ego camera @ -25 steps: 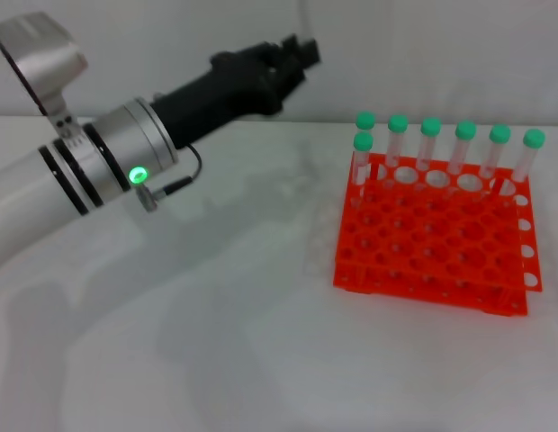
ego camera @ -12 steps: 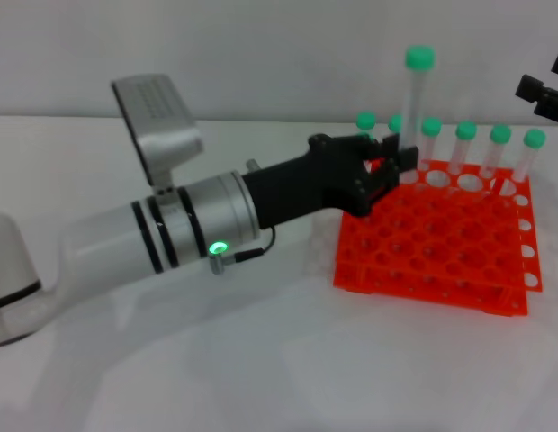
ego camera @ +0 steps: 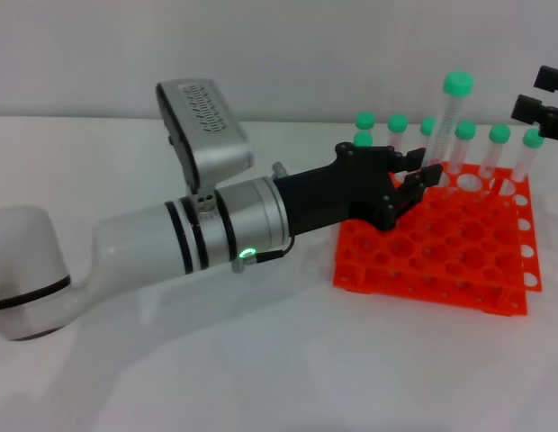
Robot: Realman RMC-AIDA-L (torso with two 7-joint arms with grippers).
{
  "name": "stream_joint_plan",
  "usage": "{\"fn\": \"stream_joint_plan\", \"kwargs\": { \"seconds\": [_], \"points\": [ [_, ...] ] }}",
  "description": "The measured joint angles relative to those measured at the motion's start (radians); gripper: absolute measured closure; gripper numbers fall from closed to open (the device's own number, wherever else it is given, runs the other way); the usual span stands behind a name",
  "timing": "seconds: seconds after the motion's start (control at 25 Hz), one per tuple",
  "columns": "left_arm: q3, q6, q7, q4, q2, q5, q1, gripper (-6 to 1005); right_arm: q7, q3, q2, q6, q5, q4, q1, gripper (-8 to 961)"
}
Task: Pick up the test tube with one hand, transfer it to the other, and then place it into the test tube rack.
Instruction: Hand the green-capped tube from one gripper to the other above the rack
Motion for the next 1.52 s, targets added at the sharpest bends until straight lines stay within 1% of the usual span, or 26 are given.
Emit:
{"fn": "stream_joint_plan", "kwargs": {
  "seconds": [0.08, 0.16, 0.28, 0.36, 0.44, 0.64, 0.8, 0.88, 1.04, 1.24, 1.28, 1.32, 1.4, 1.52],
  "points": [
    [0.010, -0.019, 0.008, 0.015, -0.002, -0.001, 0.000, 806, 0.009, 0.000, -0.004, -0.021, -0.002, 0.001, -0.004, 91],
    [0.016, -0.036, 0.014, 0.023, -0.005, -0.002, -0.001, 806, 0.010, 0.000, -0.002, -0.030, -0.004, 0.001, -0.007, 92],
    [0.018, -0.043, 0.021, 0.029, -0.008, -0.002, -0.002, 806, 0.010, 0.000, 0.008, -0.029, -0.016, 0.001, -0.007, 92],
    [0.035, -0.054, 0.028, 0.040, -0.009, -0.014, -0.002, 805, 0.010, -0.001, 0.016, -0.030, -0.021, 0.002, -0.007, 92],
    [0.068, -0.071, 0.042, 0.045, -0.010, -0.050, -0.002, 805, 0.010, -0.002, 0.025, -0.031, -0.026, 0.002, -0.006, 92],
    [0.191, -0.096, 0.114, 0.048, -0.009, -0.202, -0.002, 805, 0.011, 0.000, 0.053, -0.020, -0.037, 0.003, -0.004, 92],
    [0.245, -0.111, 0.141, 0.048, -0.009, -0.280, -0.007, 804, 0.010, 0.000, 0.070, -0.027, -0.039, -0.003, -0.004, 92],
    [0.252, -0.114, 0.143, 0.048, -0.009, -0.290, -0.008, 804, 0.009, 0.000, 0.080, -0.033, -0.039, -0.006, -0.005, 92],
    [0.253, -0.115, 0.143, 0.047, -0.009, -0.294, -0.008, 804, 0.008, -0.005, 0.088, -0.035, -0.039, -0.006, -0.003, 92],
    [0.254, -0.116, 0.143, 0.046, -0.010, -0.295, -0.008, 803, 0.007, -0.003, 0.110, -0.038, -0.039, -0.007, -0.001, 93],
    [0.254, -0.116, 0.143, 0.045, -0.010, -0.295, -0.008, 803, 0.005, -0.002, 0.118, -0.038, -0.039, -0.007, -0.001, 93],
    [0.254, -0.117, 0.143, 0.045, -0.010, -0.295, -0.008, 803, 0.005, -0.002, 0.118, -0.038, -0.039, -0.007, -0.001, 93],
    [0.254, -0.117, 0.141, 0.045, -0.011, -0.295, -0.005, 803, 0.003, 0.000, 0.127, -0.038, -0.038, -0.007, 0.000, 93],
    [0.256, -0.117, 0.138, 0.047, -0.011, -0.304, 0.002, 802, 0.002, 0.005, 0.133, -0.038, -0.035, -0.008, 0.001, 93]
  ]
}}
